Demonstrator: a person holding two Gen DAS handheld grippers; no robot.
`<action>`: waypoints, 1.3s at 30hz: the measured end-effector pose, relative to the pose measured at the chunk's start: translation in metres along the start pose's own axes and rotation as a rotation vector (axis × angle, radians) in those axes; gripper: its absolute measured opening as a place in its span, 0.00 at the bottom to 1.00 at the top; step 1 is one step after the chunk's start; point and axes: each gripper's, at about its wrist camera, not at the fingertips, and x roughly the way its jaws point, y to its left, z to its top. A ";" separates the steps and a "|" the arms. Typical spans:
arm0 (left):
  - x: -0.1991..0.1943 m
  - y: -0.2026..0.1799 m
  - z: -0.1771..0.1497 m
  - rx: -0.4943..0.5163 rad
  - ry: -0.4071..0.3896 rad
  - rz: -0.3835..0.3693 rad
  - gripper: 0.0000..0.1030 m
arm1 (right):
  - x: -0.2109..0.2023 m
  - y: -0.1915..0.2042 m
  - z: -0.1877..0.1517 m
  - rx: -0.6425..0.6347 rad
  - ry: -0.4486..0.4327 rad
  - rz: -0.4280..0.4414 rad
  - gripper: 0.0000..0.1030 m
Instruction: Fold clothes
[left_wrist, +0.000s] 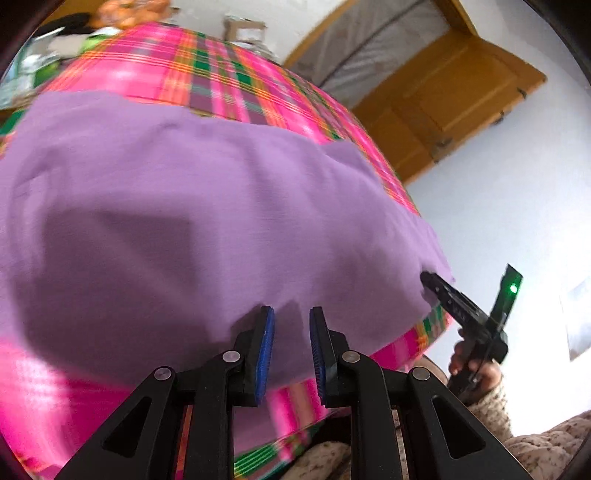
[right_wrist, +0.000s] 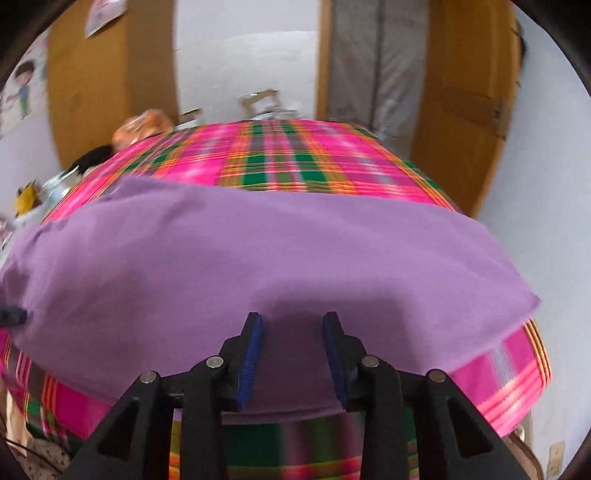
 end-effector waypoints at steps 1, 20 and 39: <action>-0.007 0.007 -0.002 -0.017 -0.014 0.002 0.19 | -0.001 0.010 0.000 -0.024 0.001 0.018 0.33; -0.093 0.080 0.030 -0.197 -0.231 0.158 0.25 | 0.012 0.126 0.026 -0.238 0.028 0.286 0.34; -0.074 0.145 0.094 -0.421 -0.112 -0.122 0.49 | 0.029 0.168 0.042 -0.289 0.033 0.326 0.34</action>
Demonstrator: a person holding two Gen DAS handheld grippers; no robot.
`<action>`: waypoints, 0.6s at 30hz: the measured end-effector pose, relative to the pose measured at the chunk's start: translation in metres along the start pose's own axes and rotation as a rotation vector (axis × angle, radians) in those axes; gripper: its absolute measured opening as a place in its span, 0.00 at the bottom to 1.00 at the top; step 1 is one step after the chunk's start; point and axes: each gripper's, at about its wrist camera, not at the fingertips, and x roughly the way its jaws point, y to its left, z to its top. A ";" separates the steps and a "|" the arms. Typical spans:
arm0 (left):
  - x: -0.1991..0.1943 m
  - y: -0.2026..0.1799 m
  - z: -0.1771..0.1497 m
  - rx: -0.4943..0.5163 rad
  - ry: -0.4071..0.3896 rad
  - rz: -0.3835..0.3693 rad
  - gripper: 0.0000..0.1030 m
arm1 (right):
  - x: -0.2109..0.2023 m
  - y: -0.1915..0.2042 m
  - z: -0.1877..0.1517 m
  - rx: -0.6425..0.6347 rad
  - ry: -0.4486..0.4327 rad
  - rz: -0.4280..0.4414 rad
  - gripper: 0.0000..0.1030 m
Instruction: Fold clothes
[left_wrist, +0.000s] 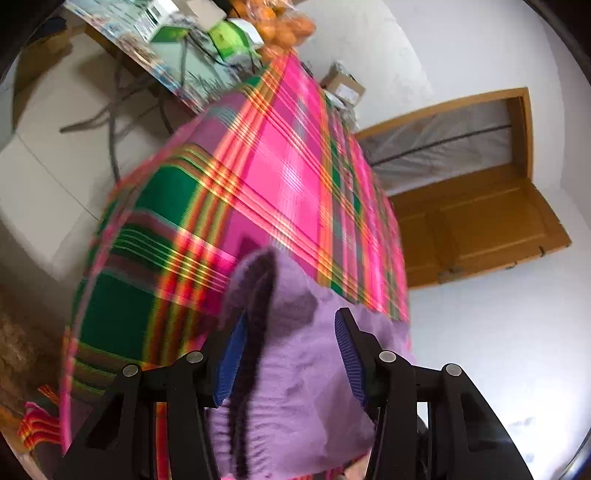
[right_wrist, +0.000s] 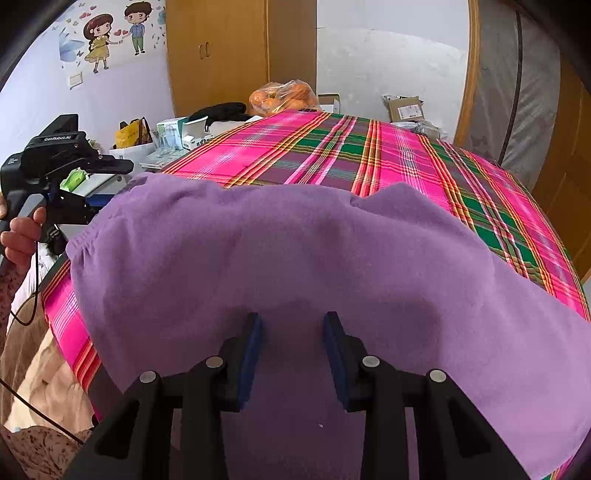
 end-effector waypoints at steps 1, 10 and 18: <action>0.002 -0.001 0.000 0.002 0.015 -0.016 0.49 | 0.001 0.000 0.001 0.000 0.000 -0.001 0.34; 0.023 0.007 0.018 -0.047 0.053 -0.051 0.49 | 0.004 0.004 0.003 0.002 0.003 -0.018 0.35; 0.026 0.006 0.022 -0.047 0.050 -0.103 0.20 | 0.008 0.007 0.006 0.008 0.007 -0.029 0.35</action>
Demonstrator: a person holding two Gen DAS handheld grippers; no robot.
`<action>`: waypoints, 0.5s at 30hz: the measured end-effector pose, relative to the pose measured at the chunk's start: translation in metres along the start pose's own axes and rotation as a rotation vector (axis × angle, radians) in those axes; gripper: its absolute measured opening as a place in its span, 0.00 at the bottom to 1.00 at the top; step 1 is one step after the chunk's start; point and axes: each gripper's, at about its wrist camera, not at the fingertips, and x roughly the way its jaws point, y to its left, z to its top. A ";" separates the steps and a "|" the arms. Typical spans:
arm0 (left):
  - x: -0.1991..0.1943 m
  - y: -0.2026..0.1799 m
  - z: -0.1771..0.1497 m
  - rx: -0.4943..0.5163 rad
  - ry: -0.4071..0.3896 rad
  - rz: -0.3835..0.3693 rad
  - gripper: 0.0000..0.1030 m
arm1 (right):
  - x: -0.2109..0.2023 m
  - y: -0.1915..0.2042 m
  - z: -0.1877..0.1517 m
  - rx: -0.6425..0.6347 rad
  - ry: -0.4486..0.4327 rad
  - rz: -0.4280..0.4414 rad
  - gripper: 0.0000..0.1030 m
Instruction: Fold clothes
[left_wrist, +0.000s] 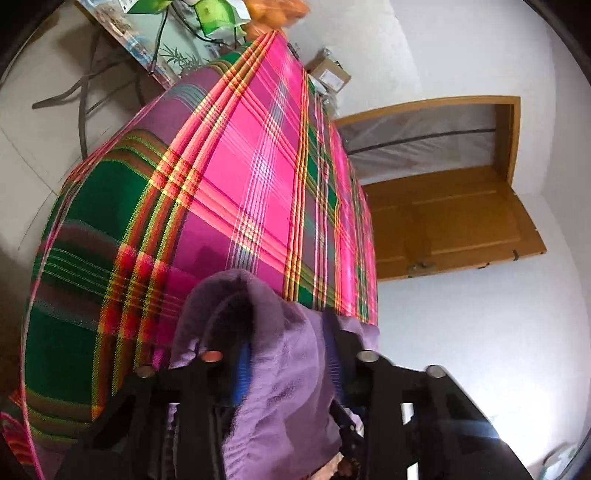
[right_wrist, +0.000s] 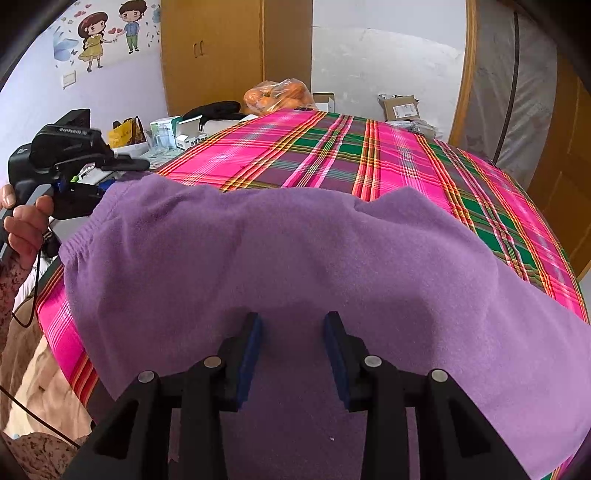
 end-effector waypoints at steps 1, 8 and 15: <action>-0.001 0.002 0.001 -0.005 -0.006 0.003 0.11 | 0.000 0.001 0.000 0.000 0.001 -0.002 0.35; -0.021 0.012 0.003 -0.002 -0.102 0.046 0.05 | 0.002 0.001 0.002 0.006 0.003 -0.004 0.35; -0.022 0.032 0.007 -0.047 -0.128 0.103 0.05 | 0.003 0.003 0.002 0.004 0.000 -0.007 0.36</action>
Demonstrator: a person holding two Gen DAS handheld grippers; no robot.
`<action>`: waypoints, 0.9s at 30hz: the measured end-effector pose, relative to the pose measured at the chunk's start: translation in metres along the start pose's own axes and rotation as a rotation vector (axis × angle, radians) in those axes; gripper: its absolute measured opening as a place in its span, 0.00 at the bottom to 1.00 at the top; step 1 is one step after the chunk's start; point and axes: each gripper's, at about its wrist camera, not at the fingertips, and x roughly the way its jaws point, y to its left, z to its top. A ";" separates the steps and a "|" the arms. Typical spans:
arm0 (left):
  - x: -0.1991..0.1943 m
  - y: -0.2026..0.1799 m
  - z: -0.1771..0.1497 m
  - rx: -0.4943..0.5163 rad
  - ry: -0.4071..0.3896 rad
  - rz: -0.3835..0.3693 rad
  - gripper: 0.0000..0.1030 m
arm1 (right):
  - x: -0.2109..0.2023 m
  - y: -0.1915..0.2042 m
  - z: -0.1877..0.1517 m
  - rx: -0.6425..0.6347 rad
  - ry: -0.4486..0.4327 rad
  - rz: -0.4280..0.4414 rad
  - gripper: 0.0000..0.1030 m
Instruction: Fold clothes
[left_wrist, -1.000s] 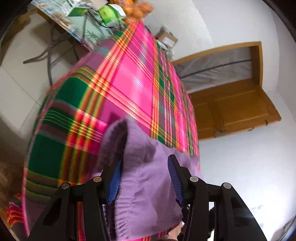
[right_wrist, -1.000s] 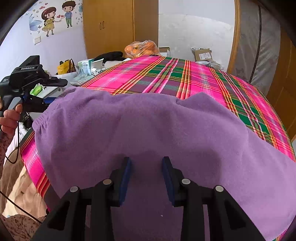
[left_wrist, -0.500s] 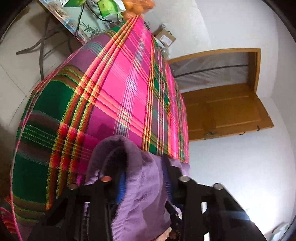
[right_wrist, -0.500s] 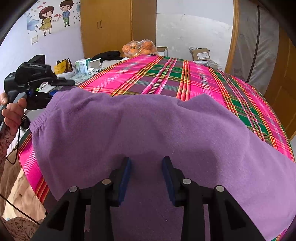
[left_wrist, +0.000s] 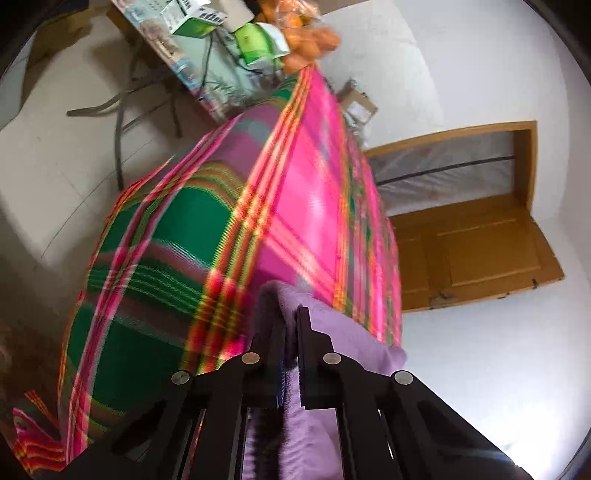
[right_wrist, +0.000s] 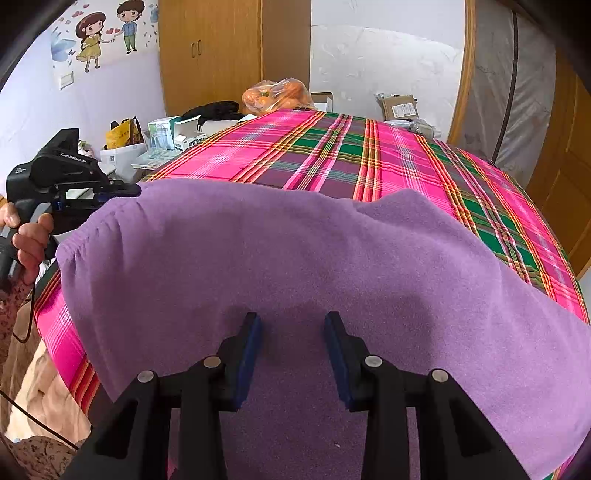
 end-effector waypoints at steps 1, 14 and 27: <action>0.002 -0.001 0.000 0.003 -0.004 0.002 0.05 | -0.001 0.000 0.000 0.001 -0.001 -0.001 0.36; -0.001 -0.011 -0.003 0.004 0.007 0.066 0.13 | -0.004 0.062 0.015 -0.178 -0.058 0.283 0.36; -0.017 0.001 -0.019 -0.073 0.009 0.083 0.23 | 0.012 0.145 0.031 -0.337 -0.062 0.457 0.36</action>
